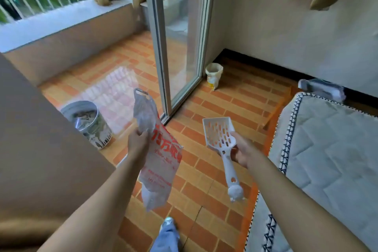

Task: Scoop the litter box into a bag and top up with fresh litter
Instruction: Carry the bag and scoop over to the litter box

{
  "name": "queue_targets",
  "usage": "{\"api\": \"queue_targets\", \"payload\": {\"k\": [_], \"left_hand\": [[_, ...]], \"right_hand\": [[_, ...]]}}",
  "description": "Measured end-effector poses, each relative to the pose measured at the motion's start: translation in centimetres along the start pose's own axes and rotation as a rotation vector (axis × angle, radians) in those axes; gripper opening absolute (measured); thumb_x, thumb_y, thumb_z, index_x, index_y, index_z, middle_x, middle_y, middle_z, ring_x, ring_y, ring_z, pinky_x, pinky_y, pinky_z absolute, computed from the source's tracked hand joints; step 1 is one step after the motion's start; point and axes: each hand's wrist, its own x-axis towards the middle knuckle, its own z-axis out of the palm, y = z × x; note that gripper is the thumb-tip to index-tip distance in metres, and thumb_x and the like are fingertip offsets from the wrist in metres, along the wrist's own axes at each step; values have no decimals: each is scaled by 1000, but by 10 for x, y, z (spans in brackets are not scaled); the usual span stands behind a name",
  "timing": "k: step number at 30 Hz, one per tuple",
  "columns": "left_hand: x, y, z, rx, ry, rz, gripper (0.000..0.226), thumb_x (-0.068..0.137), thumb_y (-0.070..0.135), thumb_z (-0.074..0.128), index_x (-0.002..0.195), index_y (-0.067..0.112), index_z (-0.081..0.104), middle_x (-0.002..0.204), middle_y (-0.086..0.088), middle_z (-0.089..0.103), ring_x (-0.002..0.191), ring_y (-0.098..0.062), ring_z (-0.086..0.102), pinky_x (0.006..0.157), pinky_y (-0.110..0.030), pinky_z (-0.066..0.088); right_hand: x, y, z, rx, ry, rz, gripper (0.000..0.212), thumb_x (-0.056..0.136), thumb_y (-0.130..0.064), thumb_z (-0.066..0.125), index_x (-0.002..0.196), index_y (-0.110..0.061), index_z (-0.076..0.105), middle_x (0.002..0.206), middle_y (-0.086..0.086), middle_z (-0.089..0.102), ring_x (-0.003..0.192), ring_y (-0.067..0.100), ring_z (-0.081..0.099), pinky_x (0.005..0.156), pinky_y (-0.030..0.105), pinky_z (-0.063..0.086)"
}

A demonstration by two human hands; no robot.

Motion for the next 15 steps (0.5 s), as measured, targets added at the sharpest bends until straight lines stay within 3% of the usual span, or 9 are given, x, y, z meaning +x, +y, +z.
{"api": "queue_targets", "payload": {"k": [2,6,10,12,15], "left_hand": [[13,12,20,24,-81,31,10,84,5,53,90,5,61,73,-13,61,65,-27,59,58,-31,50],[37,37,55,80,-224,96,9,83,1,56,88,0,62,64,-6,57,60,-23,57,39,-16,43],[57,60,81,104,-321,131,5,85,1,58,89,4,58,63,-3,56,41,-10,56,30,-12,37],[70,65,90,116,-363,121,8,86,3,59,93,4,58,68,-7,60,47,-14,59,34,-15,43],[89,71,105,145,-430,87,18,85,9,61,100,-1,60,86,-21,67,62,-27,63,56,-33,56]], "right_hand": [[2,-4,-13,68,59,-4,17,96,-18,48,101,-6,59,88,11,64,72,27,61,60,39,51],[7,-12,-31,227,158,-24,23,96,-11,48,116,-3,55,98,15,63,78,29,61,72,43,51],[11,-17,-38,366,237,-51,16,95,-5,47,108,-2,56,90,14,63,73,24,61,56,36,54],[12,-18,-41,427,258,-65,12,95,-4,47,101,-2,57,88,13,63,69,21,63,46,27,54],[17,-16,-43,507,300,-89,10,94,-4,49,97,0,58,82,13,67,60,20,68,44,25,54]]}}
